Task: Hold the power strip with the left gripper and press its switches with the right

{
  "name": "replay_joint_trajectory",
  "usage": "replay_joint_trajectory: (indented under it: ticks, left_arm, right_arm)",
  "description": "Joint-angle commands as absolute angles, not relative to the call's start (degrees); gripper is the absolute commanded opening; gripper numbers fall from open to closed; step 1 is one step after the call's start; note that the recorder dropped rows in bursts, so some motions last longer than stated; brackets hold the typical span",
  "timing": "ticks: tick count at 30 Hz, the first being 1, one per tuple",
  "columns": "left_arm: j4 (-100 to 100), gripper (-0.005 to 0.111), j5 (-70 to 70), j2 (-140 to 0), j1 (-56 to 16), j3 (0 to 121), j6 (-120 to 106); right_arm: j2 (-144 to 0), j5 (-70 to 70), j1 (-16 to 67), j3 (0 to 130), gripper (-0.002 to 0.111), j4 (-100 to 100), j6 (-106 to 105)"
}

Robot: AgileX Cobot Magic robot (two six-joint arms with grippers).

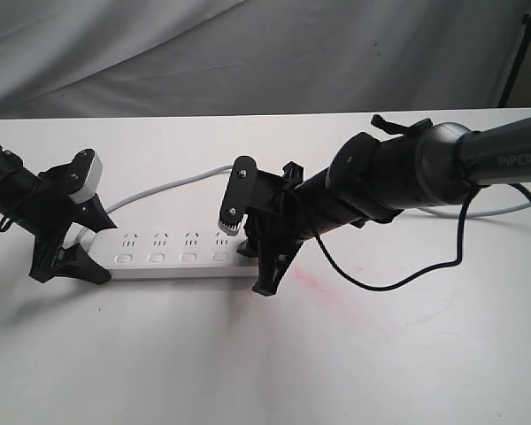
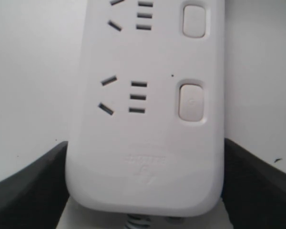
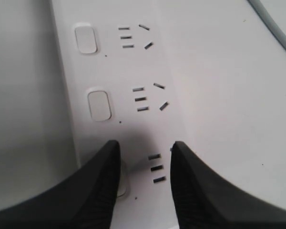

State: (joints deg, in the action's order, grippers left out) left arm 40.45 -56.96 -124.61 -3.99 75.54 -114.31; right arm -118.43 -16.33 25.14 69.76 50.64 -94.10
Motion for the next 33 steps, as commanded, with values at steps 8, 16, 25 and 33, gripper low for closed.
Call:
replay_joint_trajectory:
  ticks: [8,16,25,33]
  left_arm:
    - [40.03,0.065,-56.94,-124.58,-4.1,75.63,-114.11]
    - [40.03,0.065,-56.94,-124.58,-4.1,75.63,-114.11]
    - [40.03,0.065,-56.94,-124.58,-4.1,75.63,-114.11]
    - [40.03,0.065,-56.94,-124.58,-4.1,75.63,-114.11]
  right_arm:
    - [-121.58,-17.42,24.57,67.77,0.035,49.43,-97.13]
    - [-122.99,-17.82,23.84,67.77,0.035,49.43,-98.67]
    - [-126.4,-19.27,23.84,67.77,0.035,49.43,-101.55]
    - [-119.88,-19.1,23.97,67.87,0.035,52.48,-101.55]
